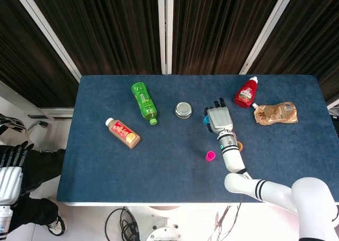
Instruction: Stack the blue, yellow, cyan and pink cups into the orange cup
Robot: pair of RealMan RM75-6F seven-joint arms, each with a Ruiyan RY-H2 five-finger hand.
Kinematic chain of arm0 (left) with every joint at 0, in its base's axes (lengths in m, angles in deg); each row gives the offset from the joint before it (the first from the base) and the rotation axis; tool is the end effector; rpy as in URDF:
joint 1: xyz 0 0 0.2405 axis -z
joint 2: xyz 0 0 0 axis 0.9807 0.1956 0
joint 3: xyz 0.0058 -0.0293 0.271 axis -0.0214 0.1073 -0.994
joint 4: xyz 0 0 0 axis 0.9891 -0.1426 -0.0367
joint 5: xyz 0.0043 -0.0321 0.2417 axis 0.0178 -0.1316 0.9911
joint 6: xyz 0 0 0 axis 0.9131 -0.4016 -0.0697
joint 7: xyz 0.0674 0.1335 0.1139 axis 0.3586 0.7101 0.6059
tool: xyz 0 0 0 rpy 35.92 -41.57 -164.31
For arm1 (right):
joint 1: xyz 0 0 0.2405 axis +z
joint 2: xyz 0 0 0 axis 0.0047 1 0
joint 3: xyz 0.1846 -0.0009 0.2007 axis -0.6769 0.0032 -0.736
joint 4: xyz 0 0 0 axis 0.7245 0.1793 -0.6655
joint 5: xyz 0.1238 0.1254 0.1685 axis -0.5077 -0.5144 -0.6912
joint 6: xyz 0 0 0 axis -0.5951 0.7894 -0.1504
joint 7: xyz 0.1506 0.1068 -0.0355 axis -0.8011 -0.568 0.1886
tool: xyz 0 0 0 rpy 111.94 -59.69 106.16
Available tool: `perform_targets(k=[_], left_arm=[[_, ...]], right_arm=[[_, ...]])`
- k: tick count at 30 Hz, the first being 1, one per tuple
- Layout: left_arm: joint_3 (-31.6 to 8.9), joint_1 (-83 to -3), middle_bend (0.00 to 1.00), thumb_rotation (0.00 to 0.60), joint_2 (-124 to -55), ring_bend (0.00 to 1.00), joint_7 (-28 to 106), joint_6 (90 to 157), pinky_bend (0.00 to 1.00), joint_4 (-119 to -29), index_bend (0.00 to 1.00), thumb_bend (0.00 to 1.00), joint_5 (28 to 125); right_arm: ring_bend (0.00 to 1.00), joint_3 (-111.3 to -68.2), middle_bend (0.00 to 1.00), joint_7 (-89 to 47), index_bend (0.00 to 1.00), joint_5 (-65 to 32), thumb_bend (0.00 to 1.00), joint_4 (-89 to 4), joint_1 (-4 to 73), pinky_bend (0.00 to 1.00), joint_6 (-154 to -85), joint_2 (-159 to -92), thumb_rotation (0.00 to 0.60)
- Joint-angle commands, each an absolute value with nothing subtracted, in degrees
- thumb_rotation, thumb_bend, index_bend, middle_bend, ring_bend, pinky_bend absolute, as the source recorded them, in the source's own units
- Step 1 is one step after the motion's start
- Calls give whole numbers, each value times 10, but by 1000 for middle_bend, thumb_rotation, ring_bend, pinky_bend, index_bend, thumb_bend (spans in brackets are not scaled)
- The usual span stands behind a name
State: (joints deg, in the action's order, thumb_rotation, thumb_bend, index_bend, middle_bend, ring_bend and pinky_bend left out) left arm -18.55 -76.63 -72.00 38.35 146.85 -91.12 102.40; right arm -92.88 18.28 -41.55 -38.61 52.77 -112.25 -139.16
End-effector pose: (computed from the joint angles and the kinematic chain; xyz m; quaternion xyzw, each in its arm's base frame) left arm -0.3540 0.2050 0.1317 -0.5883 -0.3897 -0.3772 0.5998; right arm -0.1626 -0.4735 -0.0699 0.6968 -0.3772 0.2731 0.5455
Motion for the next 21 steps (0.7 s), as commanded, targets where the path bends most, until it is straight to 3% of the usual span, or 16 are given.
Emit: perform_targets(k=[1, 11, 21], left_arm=[[-185, -767, 6, 600, -720, 0, 384, 1469, 0, -912, 59, 159, 1024], [-185, -762, 6, 600, -722, 0, 401, 1463, 0, -920, 59, 159, 1028], [-187, -755, 6, 600, -727, 0, 424, 1454, 0, -933, 59, 159, 1033]], right_arm=[[136, -933, 478, 178, 523, -391, 327, -455, 511, 0, -1151, -1347, 600], [136, -892, 487, 191, 535, -351, 334, -693, 442, 0, -1203, -1170, 600], [135, -829, 493, 180, 539, -303, 334, -765, 389, 0, -1215, -1103, 600]])
